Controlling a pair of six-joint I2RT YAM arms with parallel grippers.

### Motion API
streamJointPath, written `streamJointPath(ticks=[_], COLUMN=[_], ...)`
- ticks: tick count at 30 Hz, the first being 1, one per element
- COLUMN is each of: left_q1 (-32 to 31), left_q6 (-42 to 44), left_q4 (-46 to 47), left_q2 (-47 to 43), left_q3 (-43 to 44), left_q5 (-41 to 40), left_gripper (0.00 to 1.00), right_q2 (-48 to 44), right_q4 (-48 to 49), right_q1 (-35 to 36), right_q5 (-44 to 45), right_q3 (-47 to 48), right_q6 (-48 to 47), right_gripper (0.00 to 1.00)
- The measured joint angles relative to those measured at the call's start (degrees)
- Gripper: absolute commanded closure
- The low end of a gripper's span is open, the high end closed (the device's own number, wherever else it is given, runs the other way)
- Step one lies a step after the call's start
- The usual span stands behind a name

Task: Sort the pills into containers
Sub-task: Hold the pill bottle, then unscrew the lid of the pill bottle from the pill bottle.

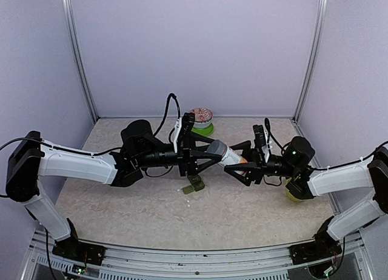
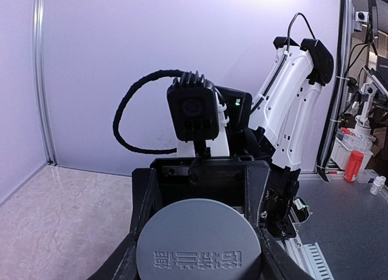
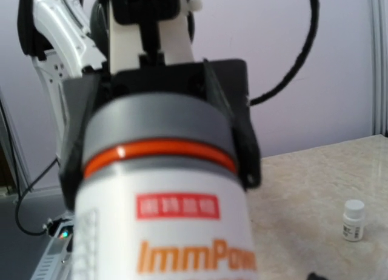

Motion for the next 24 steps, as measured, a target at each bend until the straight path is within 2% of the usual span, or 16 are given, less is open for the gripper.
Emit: streamJointPath(ticks=[8,9,12,19,24], left_q1=[0.0,0.0,0.0,-0.1,-0.8], left_q6=[-0.5,-0.8,-1.5,-5.7,-11.7], left_q4=[0.2,0.2,-0.1,-2.3,-4.8], left_q2=[0.0,0.0,0.0,0.0,0.0], left_q3=[0.0,0.0,0.0,0.2,1.0], left_q5=[-0.9,-0.9,-1.3,-3.9,-9.1], left_gripper=[0.83,0.82,0.81,0.69,0.68], right_q2=[0.8,0.8,0.8,-0.4,-1.6], right_q4=[1.7,1.6,1.2,-2.9,-5.8], right_q1=[0.3,0.3,0.3,0.3,0.3], right_q5=[-1.7,-1.9,-1.7,0.7,4.3], right_q3=[0.8,0.8,0.8,0.8,0.8], right_q6=[0.1,0.0,-0.5,-4.2,-8.0], right_gripper=[0.69,0.72,0.73,0.73,0.73])
